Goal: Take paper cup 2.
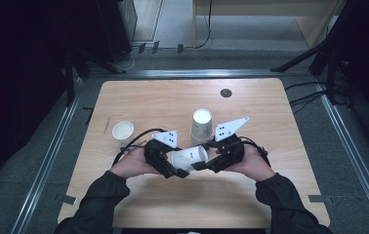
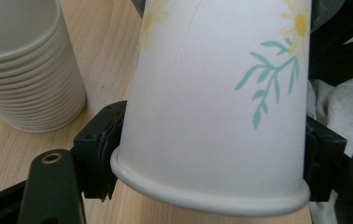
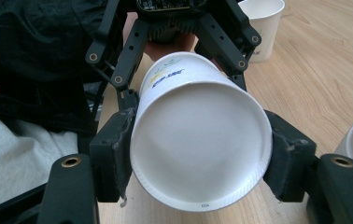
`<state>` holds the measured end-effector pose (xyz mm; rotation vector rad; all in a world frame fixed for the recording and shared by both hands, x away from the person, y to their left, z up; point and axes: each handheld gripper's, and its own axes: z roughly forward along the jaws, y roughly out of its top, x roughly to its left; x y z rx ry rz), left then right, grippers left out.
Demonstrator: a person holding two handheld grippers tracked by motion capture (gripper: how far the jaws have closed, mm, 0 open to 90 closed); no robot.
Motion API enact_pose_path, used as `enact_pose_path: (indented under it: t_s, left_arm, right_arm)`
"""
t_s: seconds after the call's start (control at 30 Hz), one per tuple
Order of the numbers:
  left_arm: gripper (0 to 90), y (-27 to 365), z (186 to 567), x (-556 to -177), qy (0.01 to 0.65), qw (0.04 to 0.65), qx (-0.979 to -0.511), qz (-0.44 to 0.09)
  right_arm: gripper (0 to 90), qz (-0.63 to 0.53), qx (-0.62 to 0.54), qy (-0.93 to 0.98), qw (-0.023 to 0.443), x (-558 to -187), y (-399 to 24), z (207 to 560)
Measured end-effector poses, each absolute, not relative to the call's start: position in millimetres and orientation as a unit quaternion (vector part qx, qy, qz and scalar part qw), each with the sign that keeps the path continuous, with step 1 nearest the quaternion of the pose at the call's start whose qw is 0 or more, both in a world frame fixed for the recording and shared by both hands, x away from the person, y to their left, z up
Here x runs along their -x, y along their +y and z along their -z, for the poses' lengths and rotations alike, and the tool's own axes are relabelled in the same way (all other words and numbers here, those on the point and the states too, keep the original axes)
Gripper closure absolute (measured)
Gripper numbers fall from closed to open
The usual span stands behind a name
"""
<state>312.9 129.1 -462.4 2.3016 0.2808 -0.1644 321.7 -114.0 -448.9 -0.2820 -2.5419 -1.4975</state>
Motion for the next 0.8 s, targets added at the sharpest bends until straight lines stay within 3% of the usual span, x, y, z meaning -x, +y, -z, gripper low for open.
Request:
enact_pose_path:
  t_s: [0.2, 0.43, 0.8]
  left_arm:
    - [24.7, 130.9, 462.0, -313.2, 0.109, 0.396, -0.909, 0.062]
    - [24.7, 137.1, 456.4, -316.3, 0.114, 0.388, -0.912, 0.067]
    - [24.7, 141.7, 438.2, -321.1, 0.109, 0.338, -0.934, 0.041]
  right_arm:
    - [35.0, 0.500, 0.095, -0.856, 0.085, -320.8, -113.0, 449.4]
    - [25.2, 0.489, 0.092, -0.864, 0.072, -319.6, -110.6, 452.4]
    - [25.1, 0.476, 0.099, -0.872, 0.053, -317.6, -115.2, 458.9]
